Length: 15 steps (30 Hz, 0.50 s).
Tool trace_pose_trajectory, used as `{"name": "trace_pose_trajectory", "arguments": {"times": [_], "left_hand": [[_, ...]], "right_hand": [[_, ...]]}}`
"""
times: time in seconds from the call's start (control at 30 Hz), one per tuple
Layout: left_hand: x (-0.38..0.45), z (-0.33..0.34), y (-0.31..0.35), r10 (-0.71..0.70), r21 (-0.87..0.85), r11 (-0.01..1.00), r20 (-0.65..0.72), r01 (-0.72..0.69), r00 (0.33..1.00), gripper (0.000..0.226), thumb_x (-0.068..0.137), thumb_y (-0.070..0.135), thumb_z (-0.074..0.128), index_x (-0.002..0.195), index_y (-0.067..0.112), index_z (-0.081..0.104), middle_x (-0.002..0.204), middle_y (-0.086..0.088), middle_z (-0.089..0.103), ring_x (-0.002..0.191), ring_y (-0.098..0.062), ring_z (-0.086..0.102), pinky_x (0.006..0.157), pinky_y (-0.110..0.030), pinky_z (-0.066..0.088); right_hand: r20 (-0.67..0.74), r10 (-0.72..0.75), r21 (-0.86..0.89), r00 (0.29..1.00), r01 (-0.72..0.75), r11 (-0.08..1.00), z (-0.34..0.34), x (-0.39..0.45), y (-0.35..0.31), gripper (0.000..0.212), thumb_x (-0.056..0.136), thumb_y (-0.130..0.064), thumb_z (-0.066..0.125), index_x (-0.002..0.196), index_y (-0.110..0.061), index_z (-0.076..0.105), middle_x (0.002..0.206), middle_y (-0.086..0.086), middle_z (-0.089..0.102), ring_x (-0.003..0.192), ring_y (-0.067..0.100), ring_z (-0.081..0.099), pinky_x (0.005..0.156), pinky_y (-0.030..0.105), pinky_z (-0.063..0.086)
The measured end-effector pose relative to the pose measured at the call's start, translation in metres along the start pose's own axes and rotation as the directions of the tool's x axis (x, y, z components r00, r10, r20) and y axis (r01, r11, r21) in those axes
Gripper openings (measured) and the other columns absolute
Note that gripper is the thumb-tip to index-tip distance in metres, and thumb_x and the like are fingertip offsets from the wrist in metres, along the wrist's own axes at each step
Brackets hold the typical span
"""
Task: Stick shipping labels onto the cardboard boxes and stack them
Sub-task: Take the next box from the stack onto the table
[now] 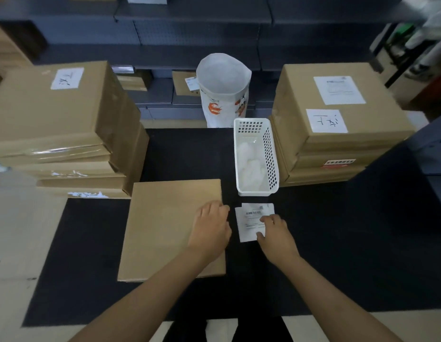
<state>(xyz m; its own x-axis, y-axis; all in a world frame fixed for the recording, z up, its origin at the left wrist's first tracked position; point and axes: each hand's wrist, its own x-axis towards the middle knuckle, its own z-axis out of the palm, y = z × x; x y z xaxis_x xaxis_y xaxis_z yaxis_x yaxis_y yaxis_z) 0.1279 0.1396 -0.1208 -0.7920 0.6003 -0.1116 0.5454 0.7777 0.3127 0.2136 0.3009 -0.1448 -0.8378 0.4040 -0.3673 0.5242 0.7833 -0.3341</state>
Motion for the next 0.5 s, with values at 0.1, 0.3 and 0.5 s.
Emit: {"name": "trace_pose_trajectory", "arguments": {"times": [0.1, 0.3, 0.5], "left_hand": [[0.021, 0.017, 0.036, -0.041, -0.054, 0.998, 0.035, 0.043, 0.999, 0.039, 0.096, 0.022, 0.042, 0.135, 0.017, 0.043, 0.136, 0.000, 0.043, 0.126, -0.016, 0.038, 0.110, -0.027, 0.027], [0.048, 0.045, 0.069, -0.201, -0.023, 0.978, 0.179, 0.209, 0.963, 0.037, 0.094, 0.021, 0.044, 0.131, 0.016, 0.043, 0.127, -0.003, 0.047, 0.114, -0.020, 0.045, 0.096, -0.029, 0.036], [0.053, 0.069, 0.073, -0.403, -0.134, 0.880, 0.299, 0.456, 0.865, 0.043, 0.096, 0.020, 0.048, 0.135, 0.007, 0.036, 0.132, -0.012, 0.038, 0.116, -0.024, 0.042, 0.099, -0.030, 0.037]], "right_hand": [[0.055, -0.004, 0.061, 0.998, 0.001, 0.998, -0.010, 0.017, 0.026, 0.047, 0.095, -0.026, 0.055, 0.139, -0.016, 0.041, 0.143, 0.004, 0.037, 0.127, 0.019, 0.039, 0.102, 0.030, 0.043], [0.154, -0.003, 0.170, 0.988, -0.024, 0.985, -0.017, 0.047, 0.053, 0.044, 0.096, -0.022, 0.052, 0.138, -0.013, 0.042, 0.138, 0.005, 0.039, 0.127, 0.019, 0.038, 0.102, 0.029, 0.039], [0.223, 0.090, 0.259, 0.971, -0.148, 0.954, -0.001, 0.061, 0.046, 0.038, 0.093, -0.018, 0.055, 0.131, -0.013, 0.048, 0.132, 0.006, 0.043, 0.121, 0.020, 0.045, 0.101, 0.031, 0.043]]}}
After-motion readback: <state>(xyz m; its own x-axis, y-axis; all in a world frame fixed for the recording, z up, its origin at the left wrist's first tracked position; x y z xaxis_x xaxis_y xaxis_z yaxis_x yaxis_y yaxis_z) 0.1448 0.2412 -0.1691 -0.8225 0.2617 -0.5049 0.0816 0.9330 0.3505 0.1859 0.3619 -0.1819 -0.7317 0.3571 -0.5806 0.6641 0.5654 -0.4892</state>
